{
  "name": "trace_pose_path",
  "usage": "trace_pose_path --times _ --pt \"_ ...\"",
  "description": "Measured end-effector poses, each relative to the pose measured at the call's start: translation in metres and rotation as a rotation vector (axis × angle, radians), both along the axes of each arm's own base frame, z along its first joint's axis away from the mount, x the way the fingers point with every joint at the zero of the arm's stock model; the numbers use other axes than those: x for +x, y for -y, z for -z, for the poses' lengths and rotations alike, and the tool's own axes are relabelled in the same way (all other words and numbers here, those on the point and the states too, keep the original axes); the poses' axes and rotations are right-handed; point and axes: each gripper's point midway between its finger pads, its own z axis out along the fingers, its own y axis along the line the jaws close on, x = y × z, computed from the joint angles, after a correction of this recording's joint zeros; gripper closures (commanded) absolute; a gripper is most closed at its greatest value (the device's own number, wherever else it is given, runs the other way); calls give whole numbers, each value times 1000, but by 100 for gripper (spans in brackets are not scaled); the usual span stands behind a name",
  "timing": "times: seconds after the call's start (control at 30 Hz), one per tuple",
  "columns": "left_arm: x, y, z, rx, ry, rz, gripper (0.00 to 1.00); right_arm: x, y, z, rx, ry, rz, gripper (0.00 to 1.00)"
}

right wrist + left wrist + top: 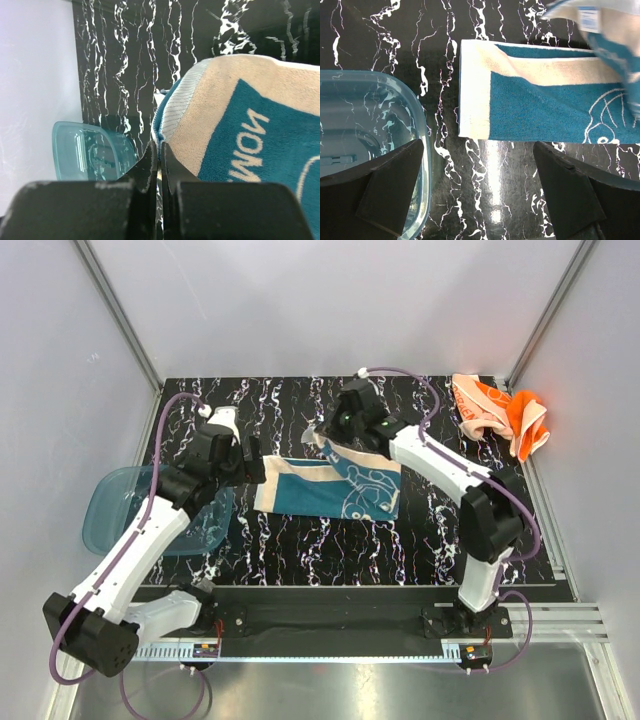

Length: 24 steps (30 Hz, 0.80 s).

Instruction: Roll the towels

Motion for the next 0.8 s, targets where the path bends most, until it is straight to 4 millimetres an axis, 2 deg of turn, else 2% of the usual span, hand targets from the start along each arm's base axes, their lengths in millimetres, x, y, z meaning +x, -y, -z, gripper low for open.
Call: trace_pose_path --times 0.33,0.8 --pt "1 -3 1 -2 -1 -15 1 6 -60 22 -22 30 -38 100" --pt "5 -15 1 -1 0 -66 1 -38 -127 46 -13 65 -154 100"
